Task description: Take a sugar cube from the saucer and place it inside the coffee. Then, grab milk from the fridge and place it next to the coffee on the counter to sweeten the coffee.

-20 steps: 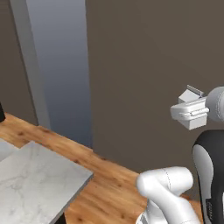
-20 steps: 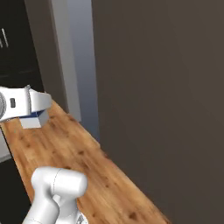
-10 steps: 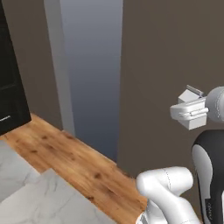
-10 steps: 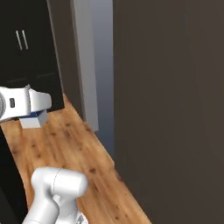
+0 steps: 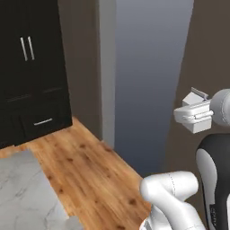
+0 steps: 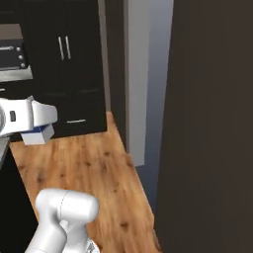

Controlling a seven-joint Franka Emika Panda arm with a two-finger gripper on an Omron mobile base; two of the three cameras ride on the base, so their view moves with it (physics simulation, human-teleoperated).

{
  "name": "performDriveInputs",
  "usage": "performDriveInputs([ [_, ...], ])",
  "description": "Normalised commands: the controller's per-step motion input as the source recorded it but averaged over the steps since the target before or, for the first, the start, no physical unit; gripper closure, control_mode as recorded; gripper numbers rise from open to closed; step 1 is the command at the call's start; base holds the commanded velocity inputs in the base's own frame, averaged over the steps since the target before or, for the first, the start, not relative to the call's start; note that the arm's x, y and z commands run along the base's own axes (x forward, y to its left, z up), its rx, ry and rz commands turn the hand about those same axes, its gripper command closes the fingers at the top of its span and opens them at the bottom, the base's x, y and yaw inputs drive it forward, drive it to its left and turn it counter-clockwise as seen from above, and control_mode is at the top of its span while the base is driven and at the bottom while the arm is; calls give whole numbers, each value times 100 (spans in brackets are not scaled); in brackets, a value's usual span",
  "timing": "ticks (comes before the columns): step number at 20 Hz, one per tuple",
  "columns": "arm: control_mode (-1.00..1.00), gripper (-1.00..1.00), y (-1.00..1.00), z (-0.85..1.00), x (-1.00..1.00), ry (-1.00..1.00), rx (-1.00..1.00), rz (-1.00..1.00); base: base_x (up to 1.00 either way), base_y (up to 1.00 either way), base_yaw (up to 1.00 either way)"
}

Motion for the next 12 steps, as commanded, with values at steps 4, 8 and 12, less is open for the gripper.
performDriveInputs([
  [4,100,100,0,0,0,0,0,0,100,0,41],
  [8,100,100,0,0,0,0,0,0,100,0,43],
  [12,100,100,0,0,0,0,0,0,100,0,44],
])
